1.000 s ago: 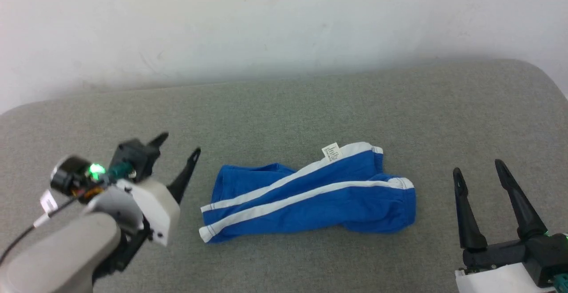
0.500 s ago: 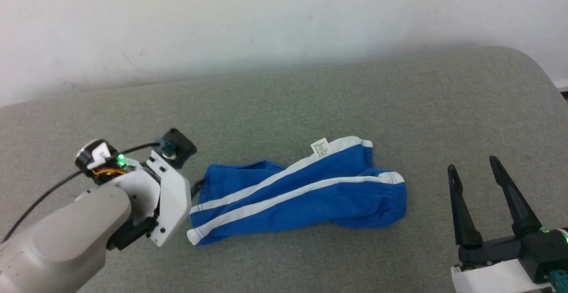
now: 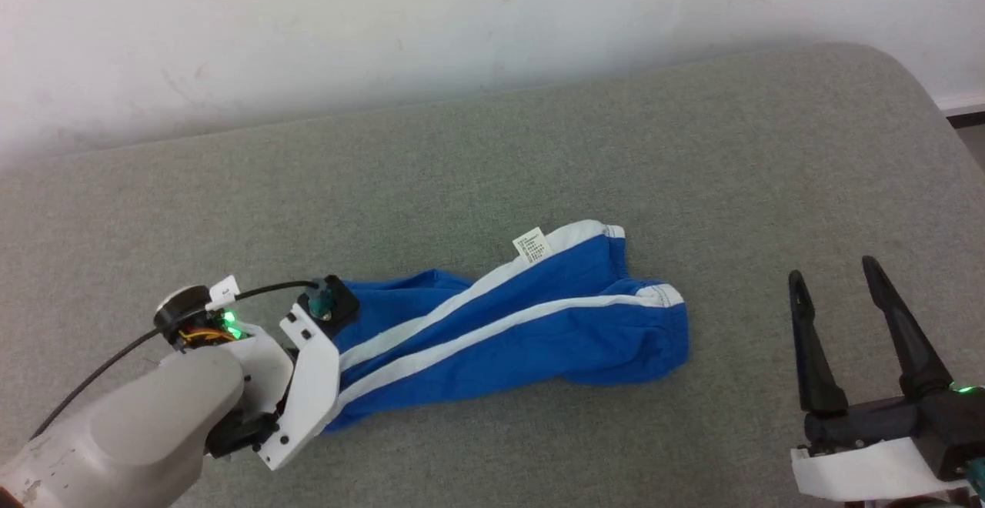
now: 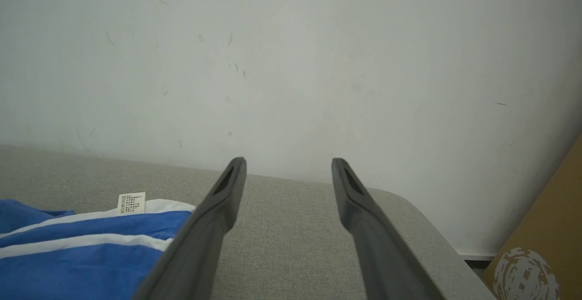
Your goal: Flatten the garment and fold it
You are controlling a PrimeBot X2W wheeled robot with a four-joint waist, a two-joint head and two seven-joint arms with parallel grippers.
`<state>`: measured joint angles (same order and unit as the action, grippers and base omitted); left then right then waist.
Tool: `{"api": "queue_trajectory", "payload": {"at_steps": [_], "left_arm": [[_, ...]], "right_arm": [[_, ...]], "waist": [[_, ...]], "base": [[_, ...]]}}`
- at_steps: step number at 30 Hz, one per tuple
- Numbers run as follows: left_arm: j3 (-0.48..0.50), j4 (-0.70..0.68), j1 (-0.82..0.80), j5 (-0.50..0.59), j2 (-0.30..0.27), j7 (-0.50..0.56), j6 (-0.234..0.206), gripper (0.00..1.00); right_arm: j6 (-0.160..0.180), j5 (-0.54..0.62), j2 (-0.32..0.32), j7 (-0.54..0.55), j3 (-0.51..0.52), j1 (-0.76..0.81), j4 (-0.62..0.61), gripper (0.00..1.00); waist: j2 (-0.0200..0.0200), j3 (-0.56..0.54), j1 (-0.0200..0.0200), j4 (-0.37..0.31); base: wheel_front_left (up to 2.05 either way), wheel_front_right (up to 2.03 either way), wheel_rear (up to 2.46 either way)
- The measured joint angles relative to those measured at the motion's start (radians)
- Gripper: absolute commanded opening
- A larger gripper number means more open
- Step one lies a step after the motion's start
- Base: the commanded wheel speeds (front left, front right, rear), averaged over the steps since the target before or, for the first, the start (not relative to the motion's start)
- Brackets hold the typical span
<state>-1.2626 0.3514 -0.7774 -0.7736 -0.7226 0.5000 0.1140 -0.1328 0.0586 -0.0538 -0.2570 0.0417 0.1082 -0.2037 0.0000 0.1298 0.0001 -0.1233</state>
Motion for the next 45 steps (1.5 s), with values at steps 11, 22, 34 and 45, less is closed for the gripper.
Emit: {"api": "queue_trajectory", "payload": {"at_steps": [11,22,34,45], "left_arm": [[0.043,-0.138,-0.012,0.009,-0.040,-0.103,-0.004,0.00],[0.144,0.073,-0.221,0.033,0.023,-0.157,-0.030,0.00],[0.128,0.518,-0.271,0.060,0.141,-0.259,-0.010,0.00],[0.120,0.608,-0.321,0.082,0.185,-0.420,0.001,1.00]], "right_arm": [[0.000,-0.008,0.000,0.000,0.015,0.000,-0.005,1.00],[0.000,-0.010,0.000,0.000,-0.049,-0.085,-0.015,1.00],[0.000,-0.059,0.000,0.000,-0.053,-0.120,-0.007,1.00],[0.000,-0.055,0.000,0.000,-0.050,-0.110,0.001,1.00]], "waist": [[0.0001,-0.016,0.0000,0.035],[0.0001,0.046,-0.0001,0.009],[0.0001,0.181,0.0002,-0.127],[0.0001,0.191,0.0002,-0.130]], "base": [[0.00,0.00,0.00],[0.00,0.00,0.00],[0.00,0.00,0.00],[0.00,0.00,0.00]]}}
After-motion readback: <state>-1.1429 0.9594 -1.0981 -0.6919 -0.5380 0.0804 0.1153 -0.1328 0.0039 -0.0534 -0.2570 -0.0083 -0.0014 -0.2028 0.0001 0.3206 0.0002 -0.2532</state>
